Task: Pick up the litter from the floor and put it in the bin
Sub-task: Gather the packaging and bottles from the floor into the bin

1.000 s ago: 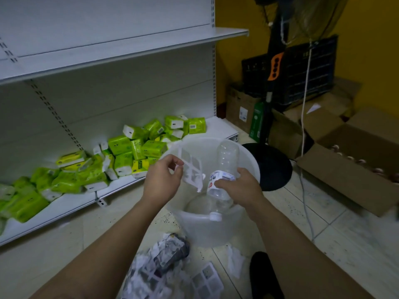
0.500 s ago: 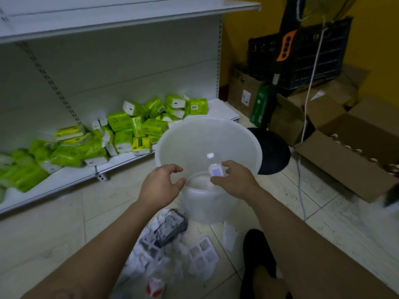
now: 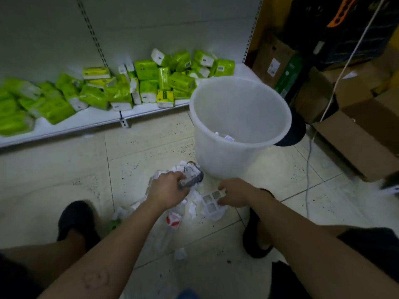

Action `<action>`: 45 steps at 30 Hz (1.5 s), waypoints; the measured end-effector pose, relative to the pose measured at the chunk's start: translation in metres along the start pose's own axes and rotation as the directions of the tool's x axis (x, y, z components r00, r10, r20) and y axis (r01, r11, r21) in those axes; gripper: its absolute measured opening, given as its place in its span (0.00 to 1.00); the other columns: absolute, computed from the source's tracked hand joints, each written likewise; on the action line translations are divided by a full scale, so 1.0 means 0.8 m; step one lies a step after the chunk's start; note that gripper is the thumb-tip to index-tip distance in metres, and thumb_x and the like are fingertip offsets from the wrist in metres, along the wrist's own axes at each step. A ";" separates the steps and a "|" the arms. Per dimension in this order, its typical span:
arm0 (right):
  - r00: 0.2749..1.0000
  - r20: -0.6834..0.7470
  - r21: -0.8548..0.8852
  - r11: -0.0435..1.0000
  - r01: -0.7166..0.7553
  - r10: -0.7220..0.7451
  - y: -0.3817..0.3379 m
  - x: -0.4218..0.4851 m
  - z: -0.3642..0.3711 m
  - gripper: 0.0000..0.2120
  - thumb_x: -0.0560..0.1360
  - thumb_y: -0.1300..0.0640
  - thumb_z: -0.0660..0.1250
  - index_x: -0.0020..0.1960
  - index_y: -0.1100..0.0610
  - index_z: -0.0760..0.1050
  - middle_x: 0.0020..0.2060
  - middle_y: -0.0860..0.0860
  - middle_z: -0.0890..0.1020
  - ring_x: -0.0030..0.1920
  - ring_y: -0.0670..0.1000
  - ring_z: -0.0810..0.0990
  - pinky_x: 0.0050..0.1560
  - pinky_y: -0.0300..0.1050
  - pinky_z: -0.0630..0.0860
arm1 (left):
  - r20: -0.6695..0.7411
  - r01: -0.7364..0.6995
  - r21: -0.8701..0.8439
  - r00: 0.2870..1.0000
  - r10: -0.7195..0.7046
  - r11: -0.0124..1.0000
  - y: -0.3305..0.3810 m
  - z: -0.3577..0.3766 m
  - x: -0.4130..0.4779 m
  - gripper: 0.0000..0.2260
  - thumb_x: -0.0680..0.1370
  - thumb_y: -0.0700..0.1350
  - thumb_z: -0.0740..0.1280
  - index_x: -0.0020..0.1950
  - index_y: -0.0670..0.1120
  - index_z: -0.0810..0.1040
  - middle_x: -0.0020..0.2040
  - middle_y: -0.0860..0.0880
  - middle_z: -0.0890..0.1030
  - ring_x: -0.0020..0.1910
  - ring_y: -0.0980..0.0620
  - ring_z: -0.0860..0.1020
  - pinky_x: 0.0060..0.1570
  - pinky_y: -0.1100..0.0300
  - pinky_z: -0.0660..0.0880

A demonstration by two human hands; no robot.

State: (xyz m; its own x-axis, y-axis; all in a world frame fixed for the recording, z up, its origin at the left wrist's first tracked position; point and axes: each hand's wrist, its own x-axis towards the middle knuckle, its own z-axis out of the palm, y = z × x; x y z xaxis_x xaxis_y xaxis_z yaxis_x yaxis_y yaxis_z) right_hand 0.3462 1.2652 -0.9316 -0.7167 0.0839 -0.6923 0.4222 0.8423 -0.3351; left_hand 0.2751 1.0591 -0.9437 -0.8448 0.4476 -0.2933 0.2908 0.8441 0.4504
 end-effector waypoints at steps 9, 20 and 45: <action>0.963 0.131 0.037 0.970 -0.240 0.234 0.076 0.105 0.077 0.28 0.74 0.47 0.66 0.68 0.61 0.69 0.67 0.58 0.73 0.63 0.58 0.74 0.61 0.48 0.71 | 0.341 0.159 -0.020 0.929 -0.143 0.987 -0.065 0.122 0.035 0.25 0.72 0.54 0.69 0.68 0.49 0.71 0.63 0.46 0.77 0.60 0.47 0.76 0.58 0.55 0.75; 0.911 -0.141 0.297 0.894 -0.335 0.388 0.197 0.251 0.139 0.31 0.74 0.49 0.66 0.74 0.50 0.60 0.76 0.61 0.51 0.73 0.63 0.59 0.71 0.51 0.61 | 0.444 0.157 -0.260 0.896 -0.027 0.953 -0.010 0.302 0.133 0.15 0.79 0.43 0.61 0.64 0.43 0.77 0.63 0.42 0.77 0.56 0.40 0.77 0.50 0.60 0.72; 0.910 -0.046 0.531 0.782 -0.327 0.412 0.091 0.187 0.212 0.27 0.76 0.56 0.66 0.70 0.66 0.65 0.65 0.59 0.75 0.61 0.54 0.76 0.55 0.35 0.68 | 0.013 0.219 -0.349 0.973 -0.229 0.911 -0.065 0.220 0.100 0.19 0.75 0.33 0.62 0.62 0.49 0.73 0.39 0.49 0.74 0.37 0.47 0.76 0.35 0.58 0.72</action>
State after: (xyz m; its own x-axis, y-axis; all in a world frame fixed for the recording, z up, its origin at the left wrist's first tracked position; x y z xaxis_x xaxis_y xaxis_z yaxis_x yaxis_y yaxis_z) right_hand 0.3640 1.2491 -1.1676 -0.5038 0.4478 -0.7387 0.8591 0.3487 -0.3746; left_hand 0.2716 1.1032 -1.1392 -0.8831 0.2463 -0.3994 -0.0765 0.7642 0.6404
